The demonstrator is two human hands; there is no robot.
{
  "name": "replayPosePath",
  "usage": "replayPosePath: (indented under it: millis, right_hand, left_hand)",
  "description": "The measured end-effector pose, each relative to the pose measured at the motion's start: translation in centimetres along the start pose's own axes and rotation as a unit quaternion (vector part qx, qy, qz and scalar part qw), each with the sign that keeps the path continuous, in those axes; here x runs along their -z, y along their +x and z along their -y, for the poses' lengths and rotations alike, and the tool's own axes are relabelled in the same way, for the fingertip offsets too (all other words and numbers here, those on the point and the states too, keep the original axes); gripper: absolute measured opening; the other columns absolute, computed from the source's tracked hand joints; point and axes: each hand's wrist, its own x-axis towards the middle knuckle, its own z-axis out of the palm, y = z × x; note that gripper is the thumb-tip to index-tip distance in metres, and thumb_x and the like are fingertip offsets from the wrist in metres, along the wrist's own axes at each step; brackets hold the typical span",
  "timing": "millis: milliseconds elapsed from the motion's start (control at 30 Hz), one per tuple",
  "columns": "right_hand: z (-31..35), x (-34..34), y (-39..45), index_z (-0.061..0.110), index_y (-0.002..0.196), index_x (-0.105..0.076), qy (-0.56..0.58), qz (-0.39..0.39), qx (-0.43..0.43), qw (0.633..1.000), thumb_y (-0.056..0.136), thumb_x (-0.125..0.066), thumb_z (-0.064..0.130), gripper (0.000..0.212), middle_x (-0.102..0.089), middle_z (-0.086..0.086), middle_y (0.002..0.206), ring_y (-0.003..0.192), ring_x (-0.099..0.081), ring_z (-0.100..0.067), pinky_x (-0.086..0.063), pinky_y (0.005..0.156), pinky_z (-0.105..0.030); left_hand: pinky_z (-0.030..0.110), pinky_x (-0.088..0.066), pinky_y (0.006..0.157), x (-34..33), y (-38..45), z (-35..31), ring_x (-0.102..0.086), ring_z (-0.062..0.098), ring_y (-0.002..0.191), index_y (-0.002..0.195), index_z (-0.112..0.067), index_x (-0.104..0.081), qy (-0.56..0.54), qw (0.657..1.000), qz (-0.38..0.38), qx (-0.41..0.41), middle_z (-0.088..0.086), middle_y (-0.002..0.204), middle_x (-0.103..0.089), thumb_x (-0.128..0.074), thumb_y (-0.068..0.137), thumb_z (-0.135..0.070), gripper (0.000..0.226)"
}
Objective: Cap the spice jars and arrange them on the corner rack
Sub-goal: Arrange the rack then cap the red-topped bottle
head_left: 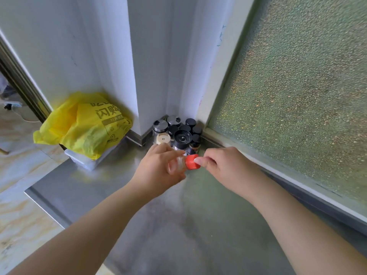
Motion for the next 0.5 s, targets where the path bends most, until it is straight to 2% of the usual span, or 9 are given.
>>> replayPosePath:
  millis: [67, 133, 200, 267, 333, 400, 500]
  right_hand:
    - [-0.4, 0.5, -0.7, 0.017, 0.090, -0.059, 0.037, 0.002, 0.017, 0.999, 0.082, -0.064, 0.037, 0.022, -0.059, 0.004, 0.074, 0.063, -0.053, -0.011, -0.043, 0.063, -0.029]
    - [-0.6, 1.0, -1.2, 0.016, 0.096, -0.056, 0.038, 0.004, 0.036, 0.999, 0.083, -0.064, 0.024, 0.017, -0.059, 0.005, 0.082, 0.064, -0.051, -0.006, -0.041, 0.063, -0.025]
    - [-0.7, 1.1, -1.5, 0.012, 0.092, -0.057, 0.027, -0.006, 0.028, 0.999, 0.088, -0.059, 0.025, 0.013, -0.055, 0.006, 0.074, 0.060, -0.044, -0.009, -0.034, 0.059, -0.027]
    - [-1.1, 0.9, -1.9, 0.012, 0.087, -0.058, 0.013, -0.010, 0.001, 1.000, 0.091, -0.054, 0.031, 0.020, -0.044, 0.010, 0.060, 0.053, -0.039, -0.008, -0.030, 0.053, -0.031]
    - [-1.6, 0.8, -2.3, 0.014, 0.085, -0.058, -0.008, -0.004, -0.011, 1.000, 0.091, -0.053, 0.037, 0.024, -0.039, 0.010, 0.056, 0.050, -0.036, -0.005, -0.028, 0.052, -0.032]
    - [-2.0, 1.1, -2.7, 0.017, 0.087, -0.058, 0.001, -0.007, 0.001, 1.000, 0.087, -0.057, 0.037, 0.020, -0.042, 0.011, 0.062, 0.054, -0.040, -0.004, -0.032, 0.056, -0.030]
    - [-2.2, 1.7, -3.0, 0.014, 0.094, -0.058, 0.014, -0.008, 0.026, 1.000, 0.087, -0.059, 0.025, 0.013, -0.051, 0.009, 0.080, 0.066, -0.044, -0.009, -0.033, 0.063, -0.027]
  left_hand:
    - [0.032, -0.044, 0.080, -0.4, -0.1, -0.3, -0.047, 0.017, 0.093, 0.112, -0.023, -0.063, -0.006, 1.000, 0.007, 0.006, -0.002, 0.091, -0.055, -0.082, 0.058, -0.027, 0.058]
    - [0.032, -0.044, 0.079, -0.7, -0.1, -0.8, -0.047, 0.017, 0.092, 0.113, -0.023, -0.063, -0.008, 1.000, 0.007, 0.006, -0.002, 0.091, -0.055, -0.082, 0.058, -0.027, 0.058]
    - [0.032, -0.044, 0.080, -1.1, -0.2, -1.3, -0.047, 0.016, 0.093, 0.113, -0.022, -0.062, -0.005, 1.000, 0.006, 0.002, -0.003, 0.091, -0.055, -0.082, 0.058, -0.027, 0.059]
    - [0.032, -0.043, 0.080, -1.4, -0.4, -1.7, -0.046, 0.016, 0.094, 0.114, -0.023, -0.062, 0.001, 1.000, 0.008, -0.004, -0.004, 0.092, -0.054, -0.082, 0.059, -0.026, 0.059]
    - [0.032, -0.043, 0.079, -1.7, -0.6, -2.0, -0.045, 0.015, 0.094, 0.114, -0.024, -0.062, 0.002, 1.000, 0.018, -0.006, -0.005, 0.092, -0.052, -0.082, 0.060, -0.027, 0.058]
    - [0.031, -0.043, 0.079, -2.0, -0.6, -2.4, -0.045, 0.015, 0.093, 0.114, -0.024, -0.062, -0.002, 1.000, 0.028, -0.005, -0.005, 0.093, -0.052, -0.082, 0.060, -0.027, 0.058]
    - [0.031, -0.043, 0.077, -2.3, -0.4, -2.9, -0.046, 0.015, 0.090, 0.113, -0.023, -0.063, -0.010, 1.000, 0.023, -0.007, -0.005, 0.091, -0.052, -0.082, 0.059, -0.026, 0.058]
